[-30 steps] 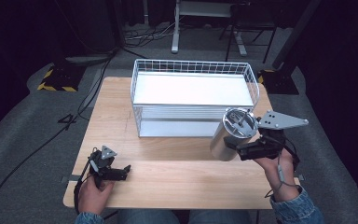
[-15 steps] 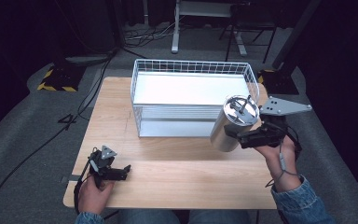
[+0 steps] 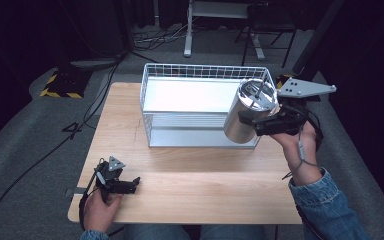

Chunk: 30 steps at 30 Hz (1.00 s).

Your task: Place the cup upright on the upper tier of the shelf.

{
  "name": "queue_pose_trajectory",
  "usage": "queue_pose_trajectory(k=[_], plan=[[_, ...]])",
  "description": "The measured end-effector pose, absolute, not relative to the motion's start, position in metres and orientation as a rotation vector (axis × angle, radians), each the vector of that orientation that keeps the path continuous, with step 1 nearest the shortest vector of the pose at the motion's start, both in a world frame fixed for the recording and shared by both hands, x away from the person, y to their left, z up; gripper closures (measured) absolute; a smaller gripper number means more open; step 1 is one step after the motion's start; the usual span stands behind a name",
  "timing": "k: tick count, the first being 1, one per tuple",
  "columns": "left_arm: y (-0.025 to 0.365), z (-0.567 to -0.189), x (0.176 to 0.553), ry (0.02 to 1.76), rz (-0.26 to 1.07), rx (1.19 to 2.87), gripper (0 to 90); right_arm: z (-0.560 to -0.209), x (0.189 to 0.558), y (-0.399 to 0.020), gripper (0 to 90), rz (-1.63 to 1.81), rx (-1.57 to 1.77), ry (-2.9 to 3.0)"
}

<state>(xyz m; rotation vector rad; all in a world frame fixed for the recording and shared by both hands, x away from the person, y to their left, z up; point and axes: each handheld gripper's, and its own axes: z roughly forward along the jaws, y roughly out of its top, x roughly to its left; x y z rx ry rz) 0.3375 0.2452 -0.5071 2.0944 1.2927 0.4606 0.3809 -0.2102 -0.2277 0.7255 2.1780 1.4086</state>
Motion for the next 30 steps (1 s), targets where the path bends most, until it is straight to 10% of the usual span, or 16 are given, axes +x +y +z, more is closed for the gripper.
queue_pose_trajectory(k=[30], plan=[[0.245,-0.507,0.338,1.296,0.462,2.095,0.6,-0.194,0.467,-0.163,3.9,1.395,0.776,2.14]])
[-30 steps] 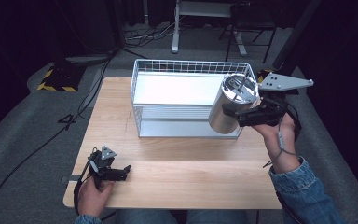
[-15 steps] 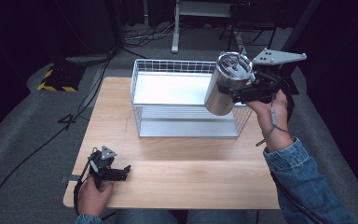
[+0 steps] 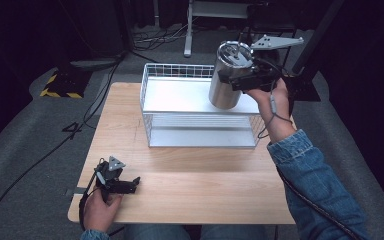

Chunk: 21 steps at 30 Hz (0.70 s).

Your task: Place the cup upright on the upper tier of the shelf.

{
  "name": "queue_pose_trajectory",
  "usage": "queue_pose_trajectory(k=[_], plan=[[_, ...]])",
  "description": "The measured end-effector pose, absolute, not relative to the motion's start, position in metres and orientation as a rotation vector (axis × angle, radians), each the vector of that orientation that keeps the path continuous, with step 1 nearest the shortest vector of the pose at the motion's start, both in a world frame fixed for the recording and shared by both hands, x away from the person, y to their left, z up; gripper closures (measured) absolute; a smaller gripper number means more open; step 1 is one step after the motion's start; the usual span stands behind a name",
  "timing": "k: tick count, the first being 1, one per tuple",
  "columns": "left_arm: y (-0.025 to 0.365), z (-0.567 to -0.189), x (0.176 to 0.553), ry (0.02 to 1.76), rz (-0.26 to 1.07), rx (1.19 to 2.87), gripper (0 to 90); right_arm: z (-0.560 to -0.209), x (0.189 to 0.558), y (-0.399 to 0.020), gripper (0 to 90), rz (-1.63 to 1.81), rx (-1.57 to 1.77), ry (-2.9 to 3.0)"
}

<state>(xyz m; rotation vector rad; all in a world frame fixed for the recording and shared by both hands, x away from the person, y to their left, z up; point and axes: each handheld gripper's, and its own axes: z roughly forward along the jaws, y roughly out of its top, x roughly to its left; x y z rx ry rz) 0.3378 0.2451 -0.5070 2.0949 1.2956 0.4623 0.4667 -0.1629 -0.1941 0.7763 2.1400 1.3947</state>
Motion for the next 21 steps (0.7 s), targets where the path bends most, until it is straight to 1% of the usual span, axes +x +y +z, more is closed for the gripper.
queue_pose_trajectory(k=[9,21], plan=[[0.245,-0.507,0.338,1.298,0.461,2.092,0.6,-0.199,0.495,-0.153,3.9,1.378,0.849,2.129],[0.245,-0.507,0.338,1.296,0.461,2.095,0.5,-0.206,0.512,-0.142,3.9,1.365,0.883,2.135]])
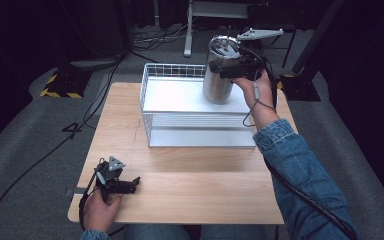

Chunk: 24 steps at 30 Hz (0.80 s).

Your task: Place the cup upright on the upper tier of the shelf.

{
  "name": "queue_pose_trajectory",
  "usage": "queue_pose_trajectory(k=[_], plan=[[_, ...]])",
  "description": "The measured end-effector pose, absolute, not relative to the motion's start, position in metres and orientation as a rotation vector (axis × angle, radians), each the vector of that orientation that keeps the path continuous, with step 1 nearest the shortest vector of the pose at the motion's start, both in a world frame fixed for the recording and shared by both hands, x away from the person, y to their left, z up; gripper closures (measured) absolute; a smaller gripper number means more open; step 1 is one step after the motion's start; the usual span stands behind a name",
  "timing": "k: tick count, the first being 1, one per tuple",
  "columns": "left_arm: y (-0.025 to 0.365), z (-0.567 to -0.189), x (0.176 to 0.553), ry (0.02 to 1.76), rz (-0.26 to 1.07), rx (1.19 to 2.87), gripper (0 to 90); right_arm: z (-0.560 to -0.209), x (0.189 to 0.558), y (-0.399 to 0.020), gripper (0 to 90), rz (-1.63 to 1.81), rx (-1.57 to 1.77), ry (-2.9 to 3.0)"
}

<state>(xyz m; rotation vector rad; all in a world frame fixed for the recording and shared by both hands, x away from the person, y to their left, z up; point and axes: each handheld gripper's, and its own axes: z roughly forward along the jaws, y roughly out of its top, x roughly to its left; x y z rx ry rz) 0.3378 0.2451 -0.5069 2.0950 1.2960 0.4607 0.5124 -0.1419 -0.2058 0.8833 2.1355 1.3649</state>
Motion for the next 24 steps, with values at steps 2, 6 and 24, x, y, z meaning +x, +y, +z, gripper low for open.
queue_pose_trajectory(k=[2,6,24], plan=[[0.245,-0.507,0.338,1.296,0.462,2.095,0.5,-0.208,0.514,-0.141,3.9,1.363,0.89,2.136],[0.245,-0.507,0.338,1.296,0.461,2.094,0.5,-0.212,0.517,-0.14,3.8,1.354,0.901,2.141],[0.245,-0.507,0.338,1.294,0.465,2.097,0.5,-0.229,0.517,-0.139,3.7,1.385,0.88,2.148]])
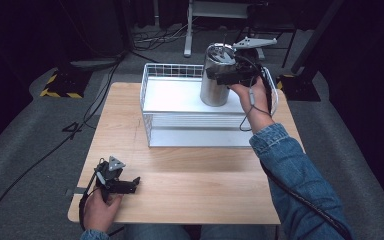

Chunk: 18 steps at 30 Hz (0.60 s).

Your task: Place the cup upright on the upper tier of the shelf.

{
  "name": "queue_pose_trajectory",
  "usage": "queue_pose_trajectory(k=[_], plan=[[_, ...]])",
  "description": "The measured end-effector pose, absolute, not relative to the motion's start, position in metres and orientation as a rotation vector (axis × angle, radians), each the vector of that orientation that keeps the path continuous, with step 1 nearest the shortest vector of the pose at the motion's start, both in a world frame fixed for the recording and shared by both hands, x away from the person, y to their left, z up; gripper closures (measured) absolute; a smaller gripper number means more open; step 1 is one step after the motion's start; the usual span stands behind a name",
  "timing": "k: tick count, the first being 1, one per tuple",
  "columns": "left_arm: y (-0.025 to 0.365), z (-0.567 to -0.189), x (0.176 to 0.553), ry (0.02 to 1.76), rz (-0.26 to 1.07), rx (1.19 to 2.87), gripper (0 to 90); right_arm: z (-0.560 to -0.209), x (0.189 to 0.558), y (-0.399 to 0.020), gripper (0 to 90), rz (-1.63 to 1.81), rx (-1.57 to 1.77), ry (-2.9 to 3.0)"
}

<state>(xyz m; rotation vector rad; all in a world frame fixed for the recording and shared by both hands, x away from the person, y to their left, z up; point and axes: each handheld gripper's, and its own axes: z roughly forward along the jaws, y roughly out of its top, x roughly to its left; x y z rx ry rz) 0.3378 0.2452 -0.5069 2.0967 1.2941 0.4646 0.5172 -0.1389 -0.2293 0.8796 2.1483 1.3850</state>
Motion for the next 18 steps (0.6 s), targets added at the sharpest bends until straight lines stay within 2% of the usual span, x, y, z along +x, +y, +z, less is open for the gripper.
queue_pose_trajectory(k=[18], plan=[[0.245,-0.507,0.3377,1.297,0.462,2.093,0.5,-0.2321,0.5228,-0.1422,1.2,1.418,0.888,2.15]])
